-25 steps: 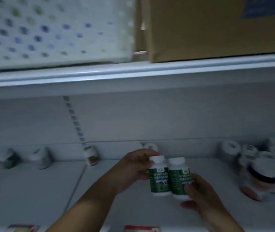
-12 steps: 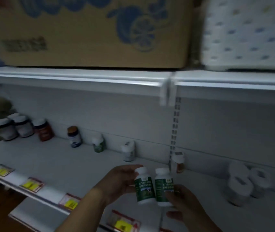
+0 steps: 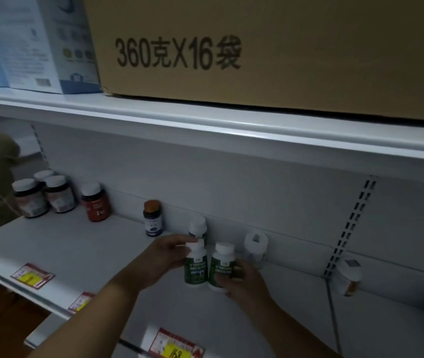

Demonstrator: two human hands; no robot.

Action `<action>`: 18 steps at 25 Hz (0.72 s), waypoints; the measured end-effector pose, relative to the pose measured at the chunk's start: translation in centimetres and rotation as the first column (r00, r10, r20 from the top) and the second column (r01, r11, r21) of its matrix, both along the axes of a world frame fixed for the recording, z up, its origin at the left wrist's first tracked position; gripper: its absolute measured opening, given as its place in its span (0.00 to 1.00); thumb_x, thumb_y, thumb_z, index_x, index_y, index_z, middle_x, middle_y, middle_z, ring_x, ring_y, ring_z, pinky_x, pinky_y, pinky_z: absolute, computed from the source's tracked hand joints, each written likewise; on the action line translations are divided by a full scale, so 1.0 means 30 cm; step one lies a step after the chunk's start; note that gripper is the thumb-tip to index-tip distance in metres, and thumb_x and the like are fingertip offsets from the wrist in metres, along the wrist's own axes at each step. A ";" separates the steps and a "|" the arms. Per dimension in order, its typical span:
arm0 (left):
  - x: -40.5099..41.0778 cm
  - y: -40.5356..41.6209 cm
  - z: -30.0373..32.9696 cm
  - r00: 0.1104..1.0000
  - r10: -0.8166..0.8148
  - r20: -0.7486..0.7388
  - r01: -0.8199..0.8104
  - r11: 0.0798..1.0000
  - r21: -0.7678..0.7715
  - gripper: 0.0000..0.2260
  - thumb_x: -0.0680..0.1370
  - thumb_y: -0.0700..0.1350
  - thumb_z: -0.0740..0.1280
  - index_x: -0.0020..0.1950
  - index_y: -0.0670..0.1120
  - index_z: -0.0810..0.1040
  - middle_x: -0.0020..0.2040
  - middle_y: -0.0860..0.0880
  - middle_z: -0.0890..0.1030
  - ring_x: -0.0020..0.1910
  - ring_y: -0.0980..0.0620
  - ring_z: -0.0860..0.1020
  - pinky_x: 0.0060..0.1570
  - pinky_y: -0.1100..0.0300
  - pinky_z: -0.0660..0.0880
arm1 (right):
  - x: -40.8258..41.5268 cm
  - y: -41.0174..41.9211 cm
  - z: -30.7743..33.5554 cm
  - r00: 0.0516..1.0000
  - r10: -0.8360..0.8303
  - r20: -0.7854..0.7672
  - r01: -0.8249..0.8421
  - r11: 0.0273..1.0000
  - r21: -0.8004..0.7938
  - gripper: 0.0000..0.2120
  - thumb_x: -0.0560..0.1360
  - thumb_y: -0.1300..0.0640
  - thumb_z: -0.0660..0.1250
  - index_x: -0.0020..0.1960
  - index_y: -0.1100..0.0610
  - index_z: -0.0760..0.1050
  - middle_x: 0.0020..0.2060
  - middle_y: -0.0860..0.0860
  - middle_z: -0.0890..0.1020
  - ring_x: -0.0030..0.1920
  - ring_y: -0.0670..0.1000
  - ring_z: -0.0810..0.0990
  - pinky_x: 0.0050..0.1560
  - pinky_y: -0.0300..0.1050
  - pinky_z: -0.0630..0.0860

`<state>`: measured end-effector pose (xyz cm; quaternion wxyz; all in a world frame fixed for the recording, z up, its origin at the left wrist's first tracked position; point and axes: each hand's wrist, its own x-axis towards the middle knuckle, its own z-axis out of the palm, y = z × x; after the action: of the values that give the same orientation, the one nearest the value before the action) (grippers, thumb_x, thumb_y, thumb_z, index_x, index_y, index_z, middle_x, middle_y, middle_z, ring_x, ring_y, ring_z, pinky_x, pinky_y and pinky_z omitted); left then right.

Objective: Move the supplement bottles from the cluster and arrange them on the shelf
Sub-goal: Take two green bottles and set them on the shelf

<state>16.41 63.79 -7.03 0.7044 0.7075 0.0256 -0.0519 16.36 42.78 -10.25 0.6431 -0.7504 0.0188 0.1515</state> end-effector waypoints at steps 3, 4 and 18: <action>0.053 0.051 -0.032 0.996 0.004 0.092 -0.012 0.996 0.084 0.12 0.76 0.32 0.63 0.47 0.47 0.81 0.45 0.57 0.86 0.47 0.58 0.82 0.45 0.65 0.78 | 0.061 0.097 -0.039 0.993 -0.018 0.118 0.046 0.970 -0.240 0.21 0.62 0.52 0.77 0.53 0.52 0.76 0.48 0.47 0.83 0.49 0.49 0.81 0.50 0.46 0.78; 0.064 0.060 -0.050 0.992 0.025 0.126 -0.037 0.995 0.095 0.12 0.75 0.31 0.64 0.47 0.47 0.82 0.46 0.58 0.85 0.48 0.59 0.81 0.45 0.66 0.78 | 0.068 0.121 -0.048 0.990 -0.027 0.138 0.064 0.962 -0.267 0.20 0.62 0.52 0.77 0.51 0.51 0.75 0.46 0.46 0.82 0.48 0.49 0.80 0.49 0.46 0.77; 0.093 0.048 -0.159 0.967 -0.030 0.255 -0.097 0.878 0.470 0.28 0.73 0.40 0.68 0.59 0.72 0.63 0.61 0.65 0.73 0.59 0.68 0.74 0.62 0.57 0.74 | 0.220 0.179 -0.077 0.940 -0.083 0.330 0.242 0.844 -0.478 0.24 0.64 0.45 0.73 0.55 0.55 0.74 0.52 0.53 0.82 0.54 0.56 0.79 0.44 0.43 0.70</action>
<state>19.19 65.21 -11.80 0.5061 0.8595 -0.0404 0.0595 22.95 48.15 -12.54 0.4264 -0.9037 0.0260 -0.0288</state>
